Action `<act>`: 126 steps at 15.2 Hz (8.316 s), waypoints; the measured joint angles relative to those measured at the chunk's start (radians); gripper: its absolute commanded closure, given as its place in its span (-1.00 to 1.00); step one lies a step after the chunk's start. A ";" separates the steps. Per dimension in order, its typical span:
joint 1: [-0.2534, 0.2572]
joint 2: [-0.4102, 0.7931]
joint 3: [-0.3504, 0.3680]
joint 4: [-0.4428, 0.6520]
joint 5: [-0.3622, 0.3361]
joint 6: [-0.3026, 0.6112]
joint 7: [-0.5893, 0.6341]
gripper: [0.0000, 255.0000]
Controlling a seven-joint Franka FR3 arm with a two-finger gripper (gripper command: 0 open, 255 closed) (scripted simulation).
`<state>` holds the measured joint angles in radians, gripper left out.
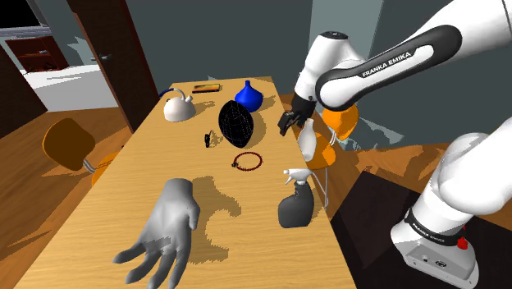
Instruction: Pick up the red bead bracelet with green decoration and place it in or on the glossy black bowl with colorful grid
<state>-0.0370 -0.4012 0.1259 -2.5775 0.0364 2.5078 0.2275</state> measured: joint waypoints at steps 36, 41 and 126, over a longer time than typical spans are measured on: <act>0.025 0.797 -0.074 0.409 -0.845 0.461 0.766 1.00; 0.025 0.802 -0.077 0.416 -0.848 0.463 0.767 1.00; -0.228 1.175 0.101 1.360 -0.336 -0.092 0.012 -1.00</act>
<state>-0.2645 0.7737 0.2267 -1.2172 -0.2999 2.4156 0.2397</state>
